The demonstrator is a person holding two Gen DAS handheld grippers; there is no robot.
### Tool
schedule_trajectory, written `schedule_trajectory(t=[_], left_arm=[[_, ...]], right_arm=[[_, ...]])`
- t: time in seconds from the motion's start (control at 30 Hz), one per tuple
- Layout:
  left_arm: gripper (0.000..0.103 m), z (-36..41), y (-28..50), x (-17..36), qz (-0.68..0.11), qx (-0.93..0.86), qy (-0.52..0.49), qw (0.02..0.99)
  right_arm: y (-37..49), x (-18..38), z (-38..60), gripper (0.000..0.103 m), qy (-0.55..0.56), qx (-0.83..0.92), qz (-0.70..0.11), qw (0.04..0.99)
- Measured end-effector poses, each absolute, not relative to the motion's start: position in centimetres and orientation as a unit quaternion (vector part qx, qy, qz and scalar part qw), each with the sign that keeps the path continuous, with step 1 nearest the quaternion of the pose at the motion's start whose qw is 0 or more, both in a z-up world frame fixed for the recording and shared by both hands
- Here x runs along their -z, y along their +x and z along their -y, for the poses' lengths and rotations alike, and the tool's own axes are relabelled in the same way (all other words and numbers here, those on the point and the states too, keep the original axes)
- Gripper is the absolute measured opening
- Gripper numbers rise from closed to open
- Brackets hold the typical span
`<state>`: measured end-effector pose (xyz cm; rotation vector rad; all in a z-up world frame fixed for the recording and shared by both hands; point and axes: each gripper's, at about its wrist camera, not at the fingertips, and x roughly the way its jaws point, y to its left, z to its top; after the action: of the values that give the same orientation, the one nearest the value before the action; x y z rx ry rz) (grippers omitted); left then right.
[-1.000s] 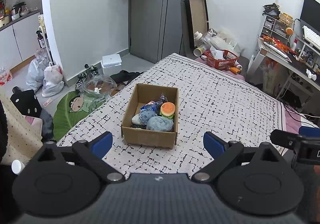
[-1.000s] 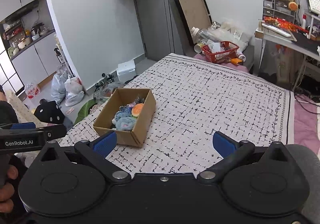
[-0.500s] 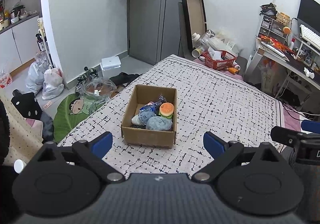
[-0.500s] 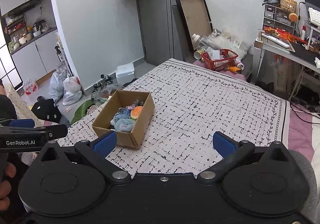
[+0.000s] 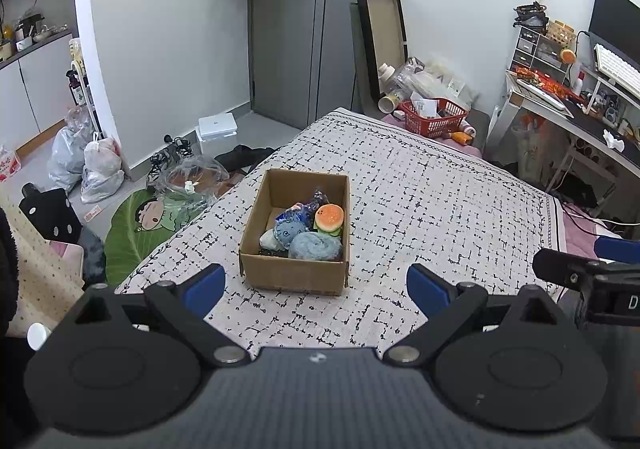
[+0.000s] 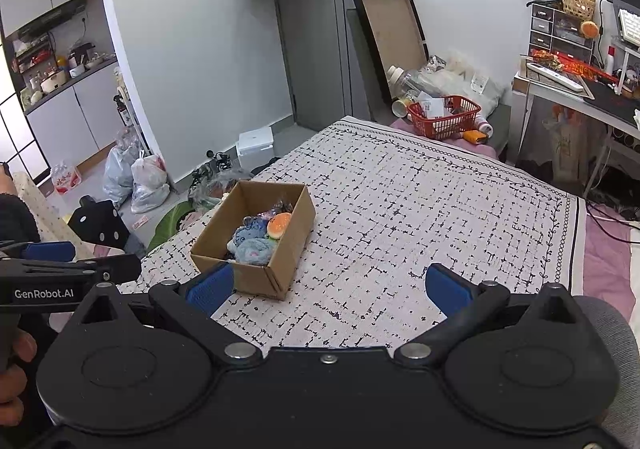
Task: Organize soft objects
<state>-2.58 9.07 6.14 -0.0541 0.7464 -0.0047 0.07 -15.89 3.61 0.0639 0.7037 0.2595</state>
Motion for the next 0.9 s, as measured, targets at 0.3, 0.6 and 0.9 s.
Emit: schedule_trajectory(t=[0.3, 0.6, 0.9], left_arm=[[0.097, -8.78, -2.53, -6.17, -0.365, 0.006, -0.024, 0.931], [0.097, -8.53, -2.57, -6.15, -0.366, 0.007, -0.024, 0.93], [0.097, -8.52, -2.62, -6.07, -0.367, 0.008, -0.023, 0.93]], right_arm=[[0.12, -3.6, 15.98, 0.103, 0.033, -0.125, -0.344, 0.93], [0.15, -3.56, 16.03, 0.103, 0.033, -0.124, -0.345, 0.93], [0.17, -3.66, 16.05, 0.103, 0.034, -0.123, -0.345, 0.93]])
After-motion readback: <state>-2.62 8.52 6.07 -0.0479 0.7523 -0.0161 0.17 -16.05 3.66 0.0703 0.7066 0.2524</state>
